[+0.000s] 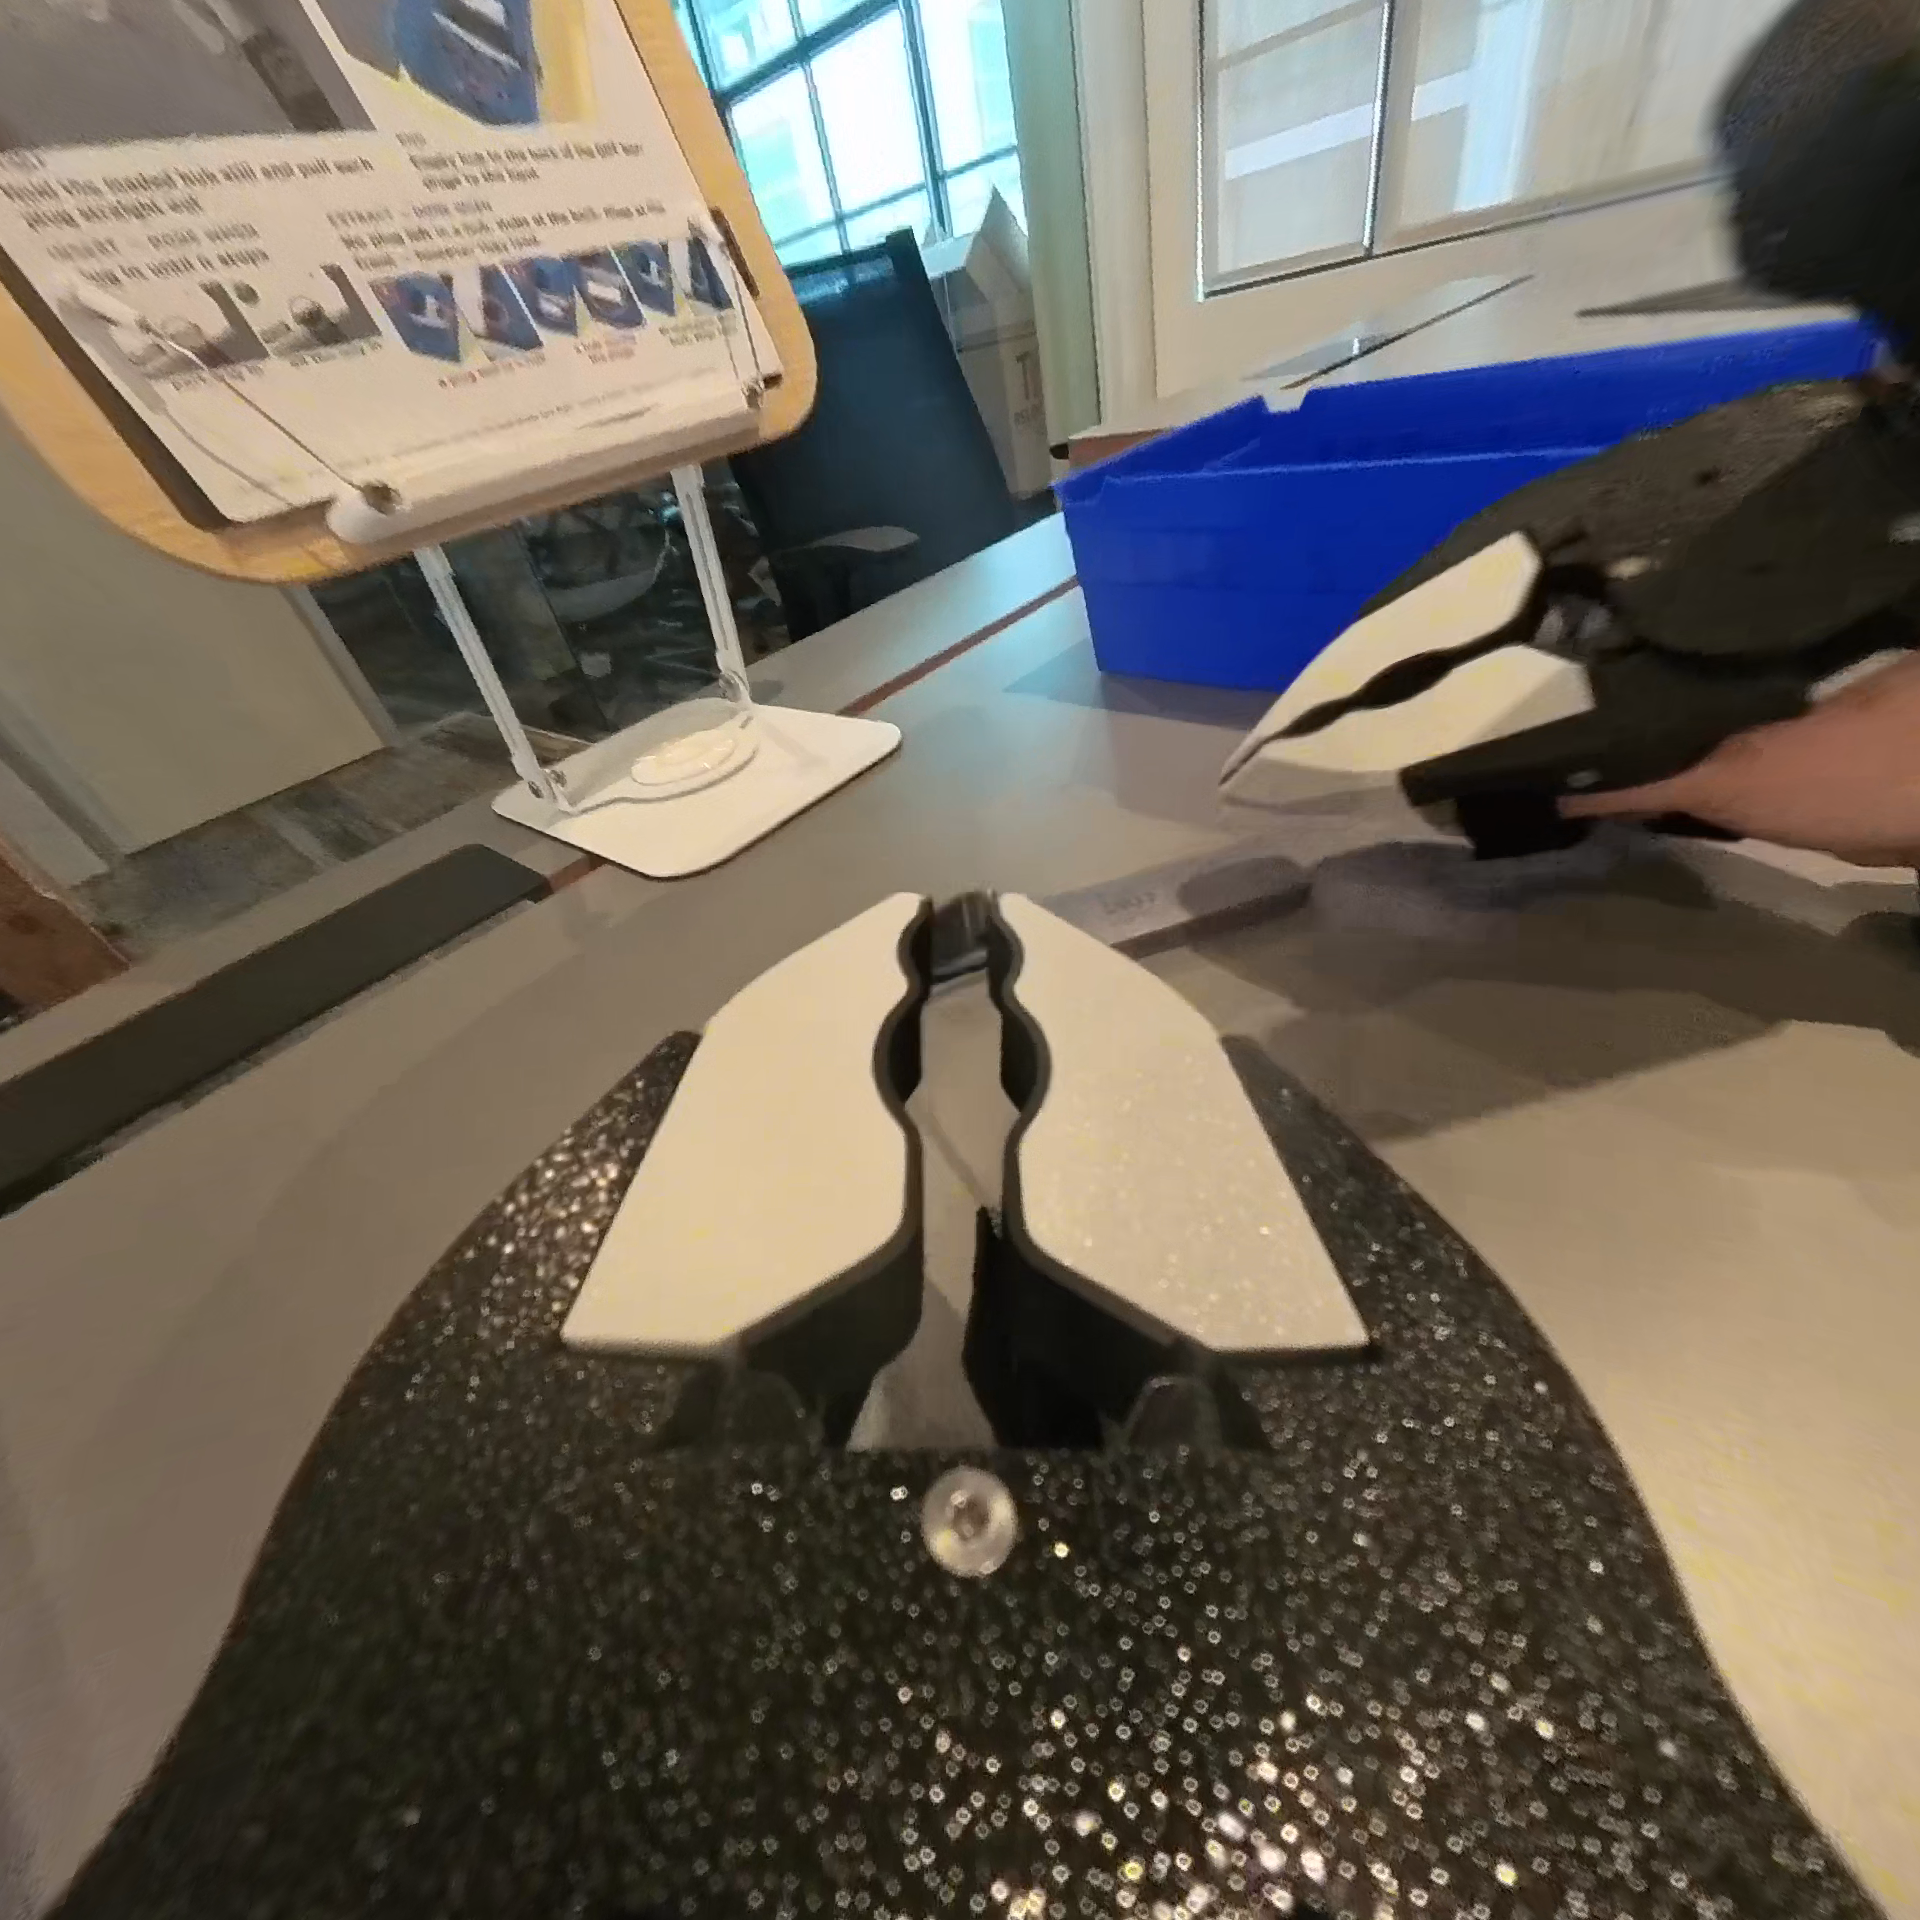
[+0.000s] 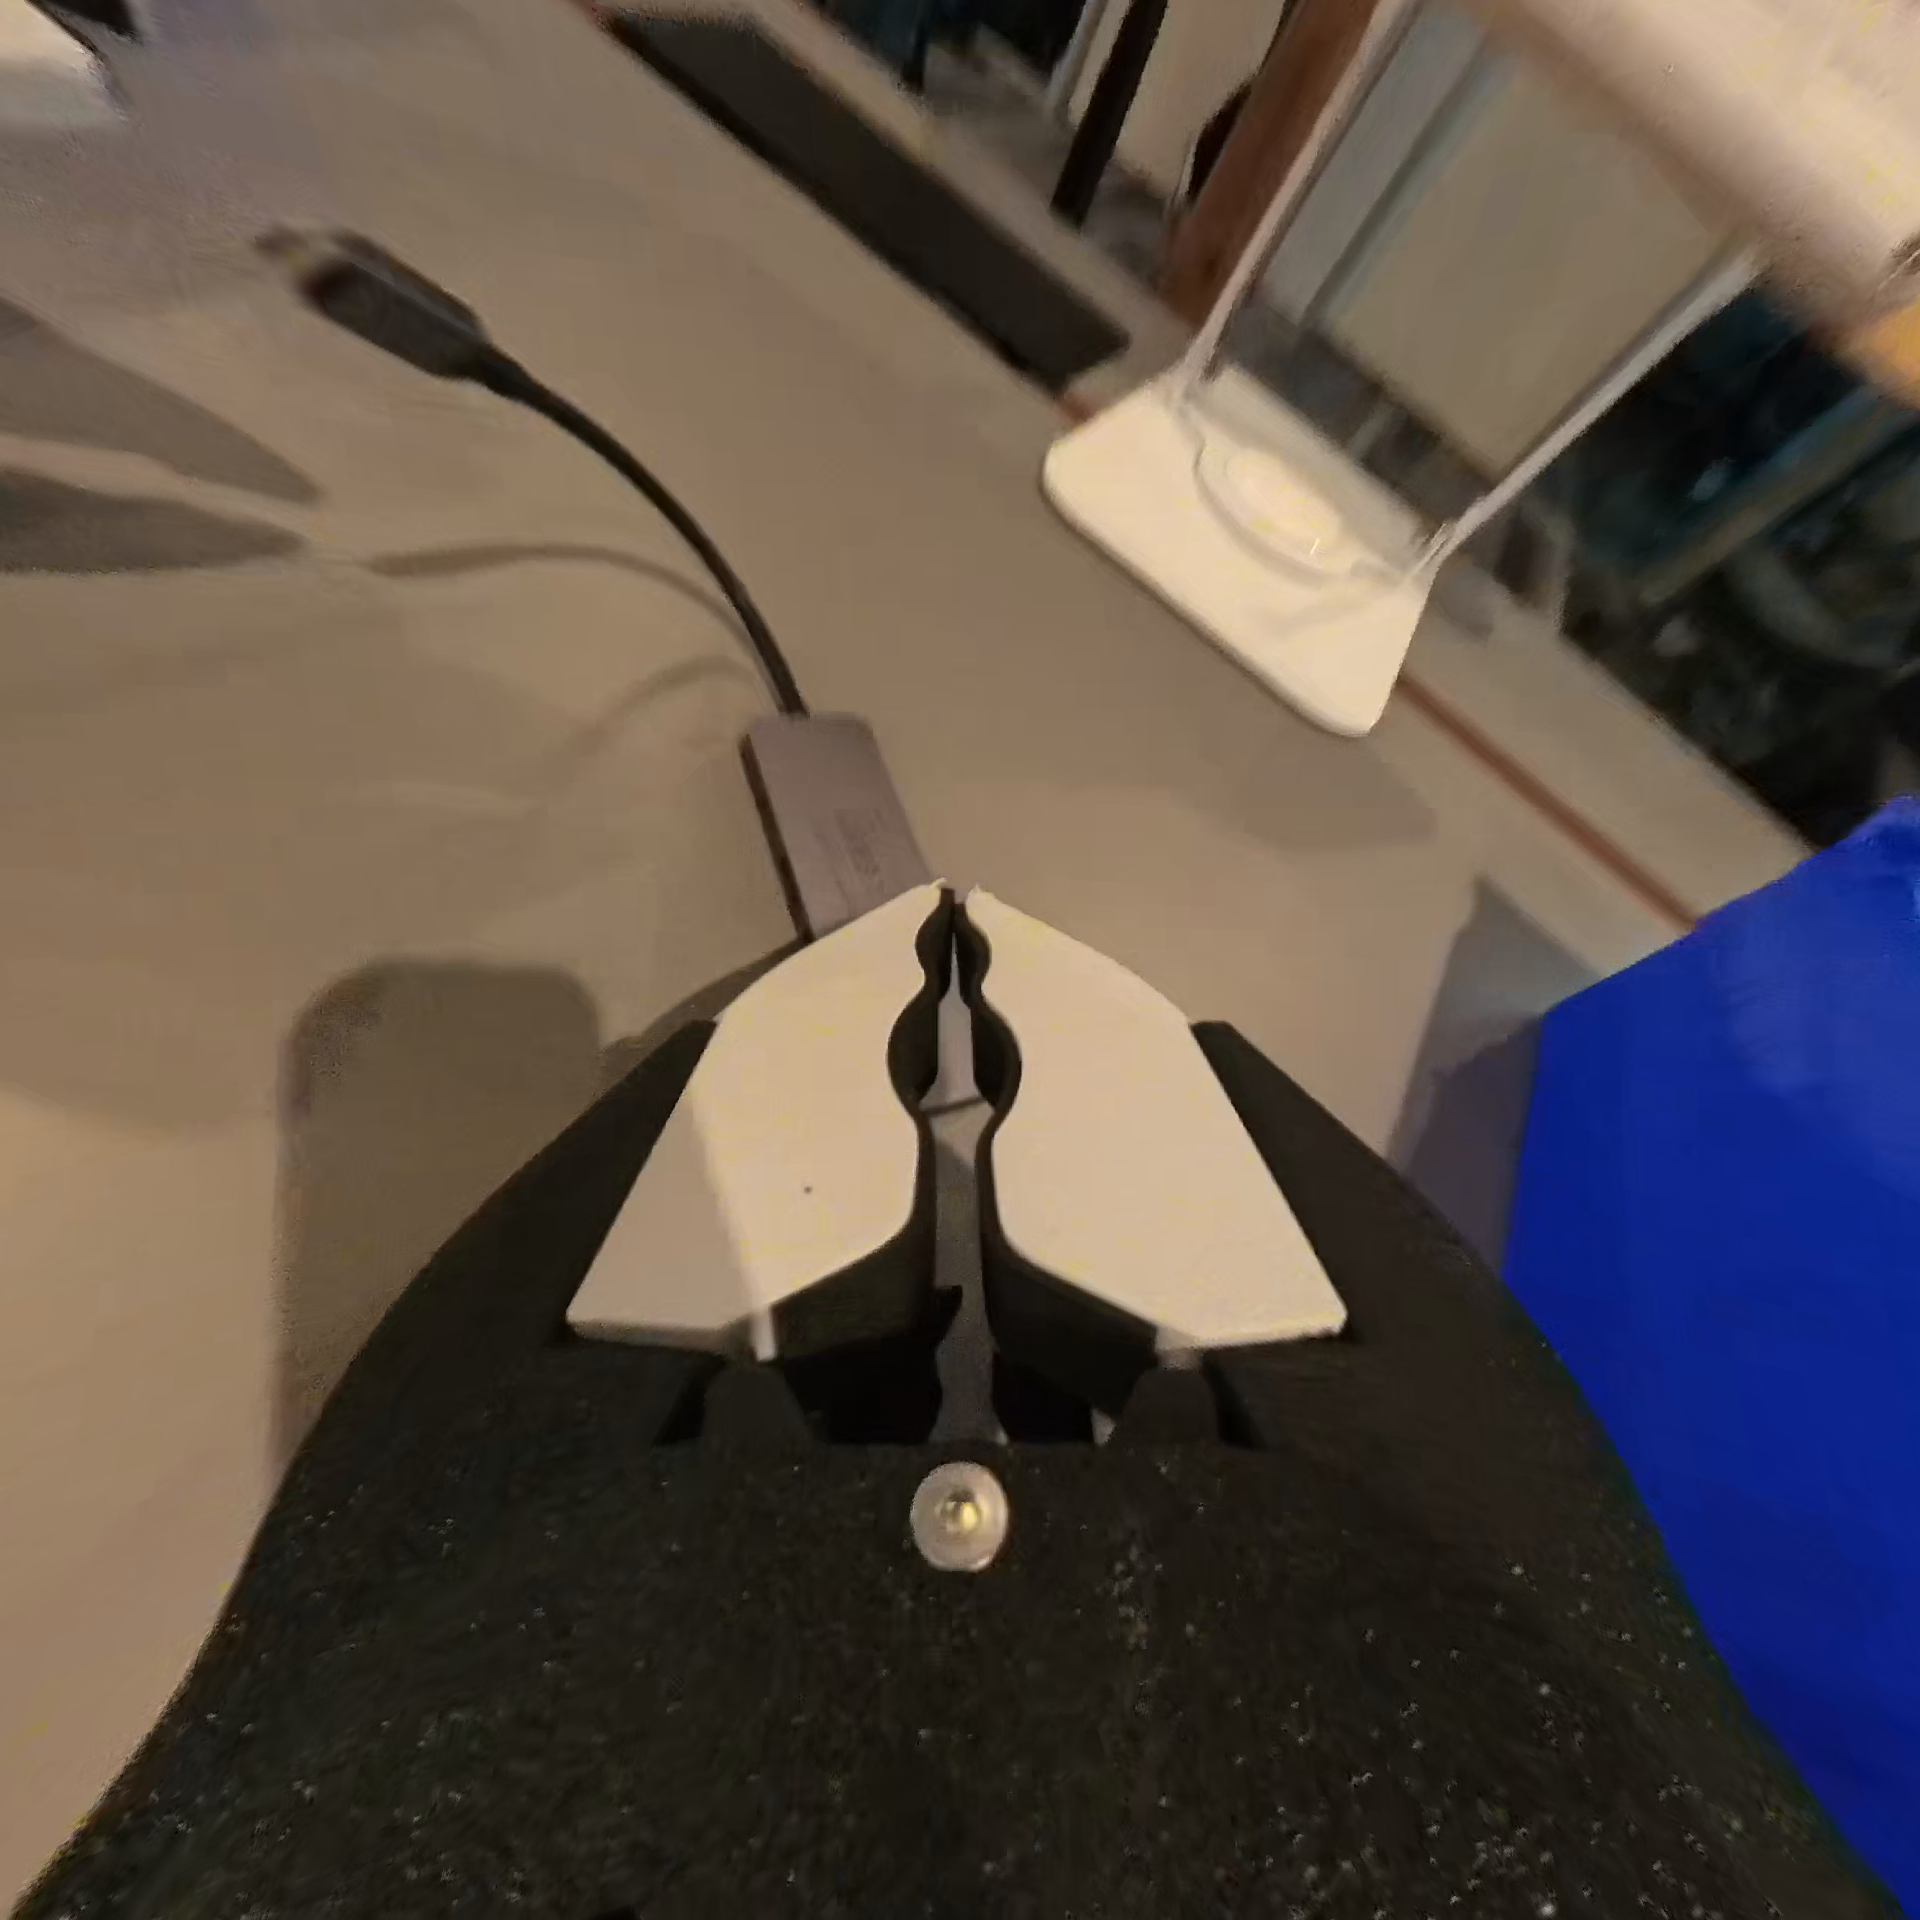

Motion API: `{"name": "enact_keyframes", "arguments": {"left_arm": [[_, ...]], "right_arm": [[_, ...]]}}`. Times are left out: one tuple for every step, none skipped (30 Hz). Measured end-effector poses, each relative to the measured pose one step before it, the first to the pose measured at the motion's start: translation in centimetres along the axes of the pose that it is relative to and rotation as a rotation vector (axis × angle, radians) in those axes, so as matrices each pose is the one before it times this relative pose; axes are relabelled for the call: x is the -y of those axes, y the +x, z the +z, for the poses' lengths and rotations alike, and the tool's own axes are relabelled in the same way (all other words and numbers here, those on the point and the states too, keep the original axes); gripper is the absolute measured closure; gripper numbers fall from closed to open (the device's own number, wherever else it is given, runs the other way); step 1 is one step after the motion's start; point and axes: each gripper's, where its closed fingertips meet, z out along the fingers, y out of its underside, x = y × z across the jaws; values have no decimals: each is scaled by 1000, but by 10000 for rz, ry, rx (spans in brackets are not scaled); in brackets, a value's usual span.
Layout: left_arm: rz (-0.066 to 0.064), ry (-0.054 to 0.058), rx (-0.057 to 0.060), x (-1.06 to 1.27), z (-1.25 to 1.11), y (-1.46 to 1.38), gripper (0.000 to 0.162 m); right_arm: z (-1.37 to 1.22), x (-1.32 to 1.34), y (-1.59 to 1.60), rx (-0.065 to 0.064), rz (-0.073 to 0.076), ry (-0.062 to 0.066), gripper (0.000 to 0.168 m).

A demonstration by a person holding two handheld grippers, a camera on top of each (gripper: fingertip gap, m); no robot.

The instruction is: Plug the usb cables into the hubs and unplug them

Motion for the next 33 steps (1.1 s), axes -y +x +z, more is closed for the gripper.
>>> {"name": "enact_keyframes", "arguments": {"left_arm": [[65,75,128,320,-174,-183,153],[53,67,137,325,-214,-214,153],[16,56,170,373,-255,-275,152],[3,59,169,441,-316,-298,152],[8,10,230,478,-421,-390,152],[48,-23,323,551,-569,-517,151],[77,-28,404,570,-768,-652,151],[106,-30,447,521,-977,-757,151],[121,-79,519,412,-1130,-996,151],[141,-128,551,271,-1235,-1207,151],[164,-181,479,108,-1271,-1315,151],[202,-227,430,-80,-1286,-1428,150],[260,-285,418,-307,-1303,-1573,149],[329,-298,329,-520,-1283,-1545,147],[403,-318,202,-723,-1267,-1407,145],[406,-400,261,-1006,-1246,-1463,144],[444,-402,163,-1174,-1171,-1268,143],[495,-364,-54,-1273,-1074,-839,141],[438,-377,-16,-1365,-935,-737,141],[378,-373,15,-1395,-730,-632,141],[337,-387,-208,-1386,-507,-173,141],[276,-499,-310,-1390,-323,101,140],[246,-618,-163,-1398,-127,-4,139],[320,-608,-114,-1286,7,-5,138],[364,-530,26,-1090,113,-137,139],[313,-459,123,-893,184,-260,140],[236,-354,-66,-684,243,8,141],[125,-221,-258,-433,260,306,142],[36,-118,-241,-213,255,300,142],[25,-67,-170,-118,220,213,142],[37,-69,-96,-96,181,123,142],[57,-86,-86,-132,164,102,142],[61,-88,-85,-139,140,97,143]], "right_arm": [[-612,955,-20,-221,-291,626,168],[-585,986,-250,-108,-371,664,168],[-567,865,-136,-235,-357,607,168],[-473,785,-137,-257,-335,542,168],[-342,734,-329,-99,-360,486,168],[-208,600,-305,-89,-304,339,168],[-67,495,-234,-93,-220,221,168],[20,355,-352,31,-187,147,168],[49,183,-291,27,-120,63,168],[69,96,-260,58,-62,28,168],[57,66,-298,126,2,35,168],[39,17,-177,86,81,26,168],[10,37,-86,58,146,36,168],[4,51,-105,102,182,55,168],[-6,26,-18,63,206,34,168],[-19,7,50,23,205,25,168],[-27,6,58,32,176,31,168],[-14,-29,92,13,158,6,168],[-15,-67,137,-20,155,-8,168],[-8,-50,128,-6,156,6,168],[-8,-56,79,19,172,5,168],[21,-81,54,34,190,-8,168],[36,-105,18,53,192,-19,168],[44,-139,11,61,185,-34,168],[39,-155,22,50,176,-45,168],[36,-159,39,35,165,-38,168],[33,-121,60,30,156,-26,168],[18,-109,67,25,147,-20,168],[6,-72,80,22,125,-11,168],[-16,-25,80,11,102,0,168],[-17,4,74,-1,75,9,168],[-26,6,58,-1,47,8,168],[-3,-3,8,12,25,1,168]]}}
